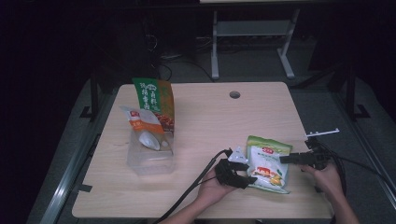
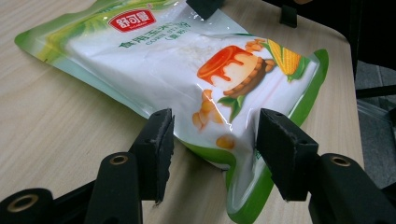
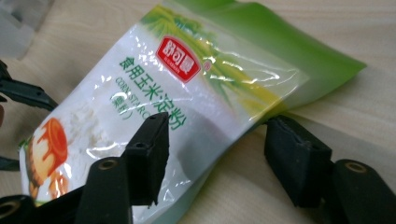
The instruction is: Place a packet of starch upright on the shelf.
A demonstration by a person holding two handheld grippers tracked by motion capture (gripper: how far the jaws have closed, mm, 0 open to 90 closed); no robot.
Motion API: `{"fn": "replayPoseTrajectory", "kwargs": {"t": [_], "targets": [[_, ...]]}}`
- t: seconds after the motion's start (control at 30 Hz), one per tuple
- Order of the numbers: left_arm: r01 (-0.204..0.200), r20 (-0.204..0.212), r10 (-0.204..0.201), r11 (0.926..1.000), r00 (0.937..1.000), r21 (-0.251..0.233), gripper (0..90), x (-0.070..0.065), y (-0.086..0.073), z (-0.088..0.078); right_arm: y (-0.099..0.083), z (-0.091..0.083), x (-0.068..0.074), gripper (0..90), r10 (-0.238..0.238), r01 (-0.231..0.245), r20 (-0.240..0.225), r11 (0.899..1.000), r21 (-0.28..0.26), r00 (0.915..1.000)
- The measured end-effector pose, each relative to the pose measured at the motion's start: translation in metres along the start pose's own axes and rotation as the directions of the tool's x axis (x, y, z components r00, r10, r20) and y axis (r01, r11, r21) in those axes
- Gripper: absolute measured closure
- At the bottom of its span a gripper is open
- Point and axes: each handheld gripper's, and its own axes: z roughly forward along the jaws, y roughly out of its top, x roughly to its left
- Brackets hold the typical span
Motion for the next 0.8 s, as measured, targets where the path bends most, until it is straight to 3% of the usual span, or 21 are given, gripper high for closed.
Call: {"fn": "replayPoseTrajectory", "kwargs": {"t": [0.13, 0.23, 0.27, 0.3, 0.37, 0.4, 0.63, 0.7, 0.8], "targets": [[-0.004, -0.001, 0.004, 1.0, 1.0, 0.008, 45.8, 0.001, 0.001, 0.001, 0.0, 0.002, -0.001, 45.7, 0.004, -0.004, -0.029, 1.0, -0.001, 0.9996], [0.006, -0.007, -0.006, 1.0, 1.0, 0.007, 46.3, 0.002, 0.001, 0.001, -0.002, 0.007, 0.0, 54.6, -0.015, 0.018, -0.094, 0.999, 0.033, 0.9954], [0.006, -0.007, -0.006, 1.0, 1.0, 0.007, 46.6, 0.002, 0.001, 0.001, -0.002, 0.007, 0.0, 54.6, -0.015, 0.018, -0.094, 0.999, 0.033, 0.9954], [0.007, -0.01, -0.006, 0.9999, 0.9999, 0.01, 46.7, 0.002, 0.001, 0.001, -0.002, 0.012, 0.003, 58.2, -0.019, 0.026, -0.138, 0.998, 0.051, 0.9902], [0.006, -0.013, -0.005, 0.9999, 0.9999, 0.011, 46.9, 0.002, 0.001, 0.002, -0.001, 0.013, 0.004, 60.2, -0.021, 0.029, -0.149, 0.998, 0.053, 0.9886], [0.007, -0.014, -0.007, 0.9998, 0.9999, 0.021, 46.9, 0.003, 0.001, 0.002, -0.001, 0.015, 0.006, 63.8, -0.019, 0.028, -0.177, 0.998, 0.051, 0.9841], [-0.003, -0.019, 0.004, 0.9995, 0.9998, 0.032, 46.9, 0.004, 0.0, 0.004, 0.0, 0.018, 0.008, 75.5, 0.007, 0.011, -0.221, 0.997, 0.08, 0.9752], [-0.001, -0.018, 0.001, 0.9994, 0.9998, 0.033, 46.7, 0.003, 0.0, 0.004, 0.0, 0.017, 0.01, 83.4, -0.005, 0.023, -0.227, 0.997, 0.075, 0.9738], [0.005, -0.021, -0.005, 0.9995, 0.9998, 0.032, 46.2, 0.003, -0.002, 0.004, 0.002, 0.015, 0.016, 85.8, -0.043, 0.058, -0.207, 0.996, 0.066, 0.9775]]}}
